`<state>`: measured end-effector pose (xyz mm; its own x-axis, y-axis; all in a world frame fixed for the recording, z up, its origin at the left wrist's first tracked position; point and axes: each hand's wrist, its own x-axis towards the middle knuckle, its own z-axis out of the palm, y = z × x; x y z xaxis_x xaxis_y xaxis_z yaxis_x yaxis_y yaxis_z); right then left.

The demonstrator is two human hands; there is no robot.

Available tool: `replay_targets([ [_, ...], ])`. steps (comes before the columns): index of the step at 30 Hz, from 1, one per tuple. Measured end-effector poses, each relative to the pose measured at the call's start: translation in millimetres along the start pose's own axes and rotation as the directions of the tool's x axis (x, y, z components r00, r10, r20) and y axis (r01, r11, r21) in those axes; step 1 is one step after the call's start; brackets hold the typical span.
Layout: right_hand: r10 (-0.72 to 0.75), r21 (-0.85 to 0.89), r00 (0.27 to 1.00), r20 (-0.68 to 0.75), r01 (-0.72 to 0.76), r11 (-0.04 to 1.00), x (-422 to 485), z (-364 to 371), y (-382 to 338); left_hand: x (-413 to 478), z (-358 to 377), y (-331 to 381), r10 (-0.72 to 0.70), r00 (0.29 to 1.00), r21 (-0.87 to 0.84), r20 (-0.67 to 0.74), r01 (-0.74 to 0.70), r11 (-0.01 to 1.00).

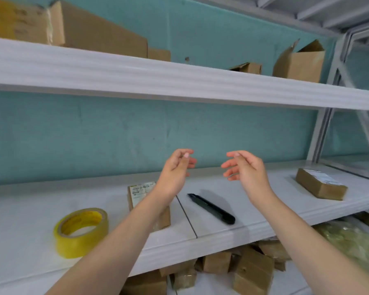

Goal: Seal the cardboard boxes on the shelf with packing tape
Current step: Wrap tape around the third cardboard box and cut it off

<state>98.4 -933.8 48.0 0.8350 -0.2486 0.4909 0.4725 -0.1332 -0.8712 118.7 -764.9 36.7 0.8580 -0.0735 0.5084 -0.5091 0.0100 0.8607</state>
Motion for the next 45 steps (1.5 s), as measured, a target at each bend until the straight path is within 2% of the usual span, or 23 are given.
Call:
replay_targets([
  [8,-0.017,-0.073,0.988,-0.151,0.006,0.997,10,-78,5,31,74,-3,0.017,0.991,-0.06,0.132,-0.009,0.998],
  [23,0.025,-0.153,0.961,-0.276,-0.07,0.986,71,-266,33,90,272,-26,-0.017,0.986,-0.184,0.168,0.048,0.982],
  [32,0.047,-0.155,0.938,-0.345,-0.106,0.982,107,-321,64,131,326,-53,-0.101,0.976,-0.226,0.193,0.145,0.963],
  [37,0.115,-0.067,0.912,-0.393,-0.154,0.986,119,-344,82,152,361,-72,-0.154,0.952,-0.207,0.265,0.213,0.955],
  [45,0.124,-0.098,0.865,-0.486,-0.196,0.976,144,-380,99,184,401,-91,-0.126,0.932,-0.195,0.339,0.201,0.96],
])
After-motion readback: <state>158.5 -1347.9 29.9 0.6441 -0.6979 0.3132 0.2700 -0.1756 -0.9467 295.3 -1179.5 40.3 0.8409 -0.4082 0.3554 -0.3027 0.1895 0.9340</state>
